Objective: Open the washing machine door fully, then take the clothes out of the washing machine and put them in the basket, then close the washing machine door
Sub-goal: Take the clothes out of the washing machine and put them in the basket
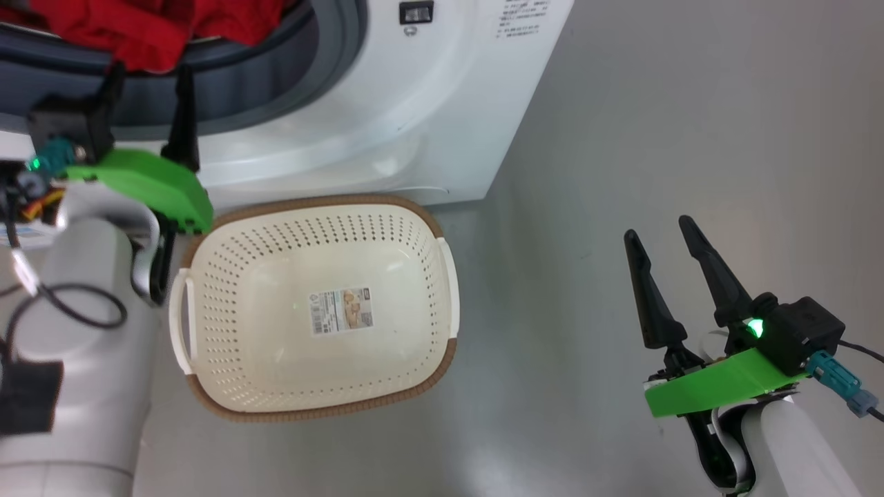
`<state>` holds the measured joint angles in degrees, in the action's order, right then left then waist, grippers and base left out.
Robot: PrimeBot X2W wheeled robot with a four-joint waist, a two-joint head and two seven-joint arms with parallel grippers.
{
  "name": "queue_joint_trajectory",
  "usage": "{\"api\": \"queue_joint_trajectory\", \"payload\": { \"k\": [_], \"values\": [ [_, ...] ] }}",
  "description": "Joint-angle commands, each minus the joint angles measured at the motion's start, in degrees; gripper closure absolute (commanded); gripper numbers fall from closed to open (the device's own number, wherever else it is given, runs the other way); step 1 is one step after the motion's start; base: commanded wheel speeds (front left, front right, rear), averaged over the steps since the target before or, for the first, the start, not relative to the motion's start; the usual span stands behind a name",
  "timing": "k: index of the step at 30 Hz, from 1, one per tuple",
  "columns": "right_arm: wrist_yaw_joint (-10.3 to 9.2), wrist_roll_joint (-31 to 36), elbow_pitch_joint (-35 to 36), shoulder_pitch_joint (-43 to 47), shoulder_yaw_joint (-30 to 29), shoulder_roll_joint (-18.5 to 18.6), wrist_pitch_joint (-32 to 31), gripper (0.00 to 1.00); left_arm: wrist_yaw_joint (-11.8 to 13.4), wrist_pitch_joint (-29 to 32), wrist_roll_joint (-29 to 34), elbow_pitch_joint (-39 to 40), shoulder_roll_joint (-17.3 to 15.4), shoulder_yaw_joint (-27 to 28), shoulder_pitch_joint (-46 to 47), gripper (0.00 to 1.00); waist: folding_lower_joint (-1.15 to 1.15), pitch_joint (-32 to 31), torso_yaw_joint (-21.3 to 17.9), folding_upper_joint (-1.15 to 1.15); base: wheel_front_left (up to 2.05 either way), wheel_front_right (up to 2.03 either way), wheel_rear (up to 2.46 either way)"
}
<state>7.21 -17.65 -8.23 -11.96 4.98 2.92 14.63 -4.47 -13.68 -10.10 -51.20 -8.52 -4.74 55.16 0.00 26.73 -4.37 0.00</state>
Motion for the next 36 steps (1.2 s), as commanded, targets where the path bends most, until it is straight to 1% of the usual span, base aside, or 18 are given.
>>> {"api": "queue_joint_trajectory", "payload": {
  "k": [1,3,9,16,26,30,36],
  "values": [
    [0.28,-0.35,1.57,-0.7,1.52,-0.03,0.37,0.0,0.71,0.16,0.68,-0.25,-2.67,0.79,1.93,0.0,0.0,1.86,-0.88,0.0,0.0,0.0,0.0],
    [0.28,-0.61,1.7,-1.06,1.63,-0.03,0.37,0.0,0.87,0.56,0.96,-3.31,-2.86,0.39,4.73,0.0,0.0,2.47,-1.1,0.0,0.0,0.0,0.0],
    [0.28,-1.53,2.12,-2.46,1.67,-0.03,0.37,0.0,1.59,1.94,1.6,-11.45,-5.05,-0.2,12.25,0.0,0.0,4.76,-2.58,0.0,0.0,0.0,0.0],
    [0.28,-2.31,2.52,-3.49,2.37,-0.03,0.37,0.0,2.23,2.68,1.17,-17.87,-6.83,-0.2,17.87,0.0,0.0,6.84,-4.08,0.0,0.0,0.0,0.0],
    [0.28,-3.15,2.8,-4.61,3.09,-0.04,0.37,0.0,3.3,3.15,-0.07,-21.11,-9.04,0.21,22.55,0.0,0.0,9.15,-5.75,0.0,0.0,0.0,0.0],
    [0.28,-3.47,2.91,-4.9,3.39,-0.04,0.37,0.0,4.18,3.62,-0.26,-21.66,-9.74,0.08,23.21,0.0,0.0,9.69,-6.64,0.0,0.0,0.0,0.0],
    [0.28,-3.82,3.11,-4.81,3.46,-0.04,0.37,0.0,4.38,4.15,-0.27,-22.07,-10.49,-0.48,23.66,0.0,0.0,10.07,-7.36,0.0,0.0,0.0,0.0]
  ]
}}
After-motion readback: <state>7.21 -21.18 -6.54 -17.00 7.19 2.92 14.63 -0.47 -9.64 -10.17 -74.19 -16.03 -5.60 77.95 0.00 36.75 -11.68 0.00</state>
